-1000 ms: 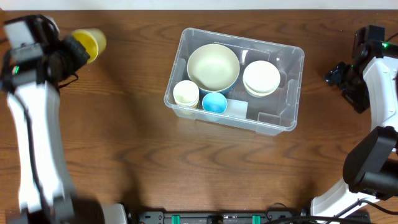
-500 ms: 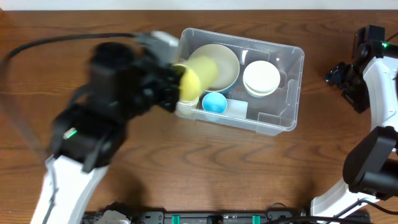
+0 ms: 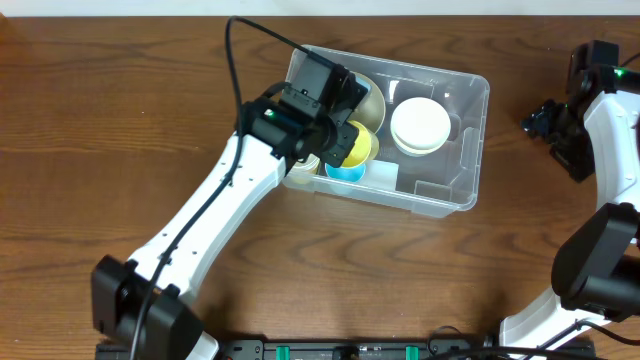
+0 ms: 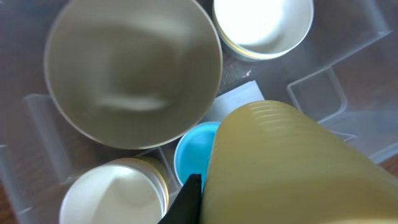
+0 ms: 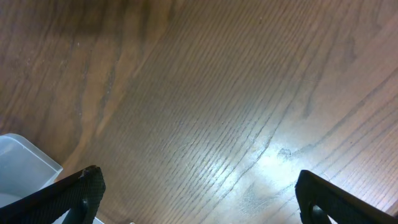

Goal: Pack container
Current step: 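Carry the yellow cup and lower it onto the blue cup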

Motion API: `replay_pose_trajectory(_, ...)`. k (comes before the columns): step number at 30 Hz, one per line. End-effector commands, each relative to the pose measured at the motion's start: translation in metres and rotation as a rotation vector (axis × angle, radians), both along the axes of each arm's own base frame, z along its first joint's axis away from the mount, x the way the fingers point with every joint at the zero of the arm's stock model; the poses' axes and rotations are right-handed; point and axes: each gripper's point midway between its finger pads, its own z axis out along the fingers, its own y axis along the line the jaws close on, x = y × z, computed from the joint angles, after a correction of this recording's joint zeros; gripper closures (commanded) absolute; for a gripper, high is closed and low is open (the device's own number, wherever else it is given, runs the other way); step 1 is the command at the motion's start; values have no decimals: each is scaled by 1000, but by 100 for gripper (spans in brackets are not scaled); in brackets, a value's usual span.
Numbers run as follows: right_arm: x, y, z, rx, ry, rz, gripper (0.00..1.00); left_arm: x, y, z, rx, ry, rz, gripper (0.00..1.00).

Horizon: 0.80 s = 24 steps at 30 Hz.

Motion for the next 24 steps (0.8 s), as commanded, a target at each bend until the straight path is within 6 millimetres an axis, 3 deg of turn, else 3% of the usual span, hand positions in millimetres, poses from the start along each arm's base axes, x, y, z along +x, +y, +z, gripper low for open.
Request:
replay_pose_trajectory(1,-2,-4,4,-11,-10,-23,1,4,2,-11,32,6,1,94)
replay_pose_trajectory(6,-2,-4,4,-11,-10,-23,1,8,4,-25,55,31,9,94)
replay_pose_trajectory(12,-2,-4,4,-11,-10,-23,1,18,22,-39,123,35,59,94)
replay_pose_trajectory(24,-2,-4,4,-11,-9,-23,1,15,31,-44,132,73,72,94)
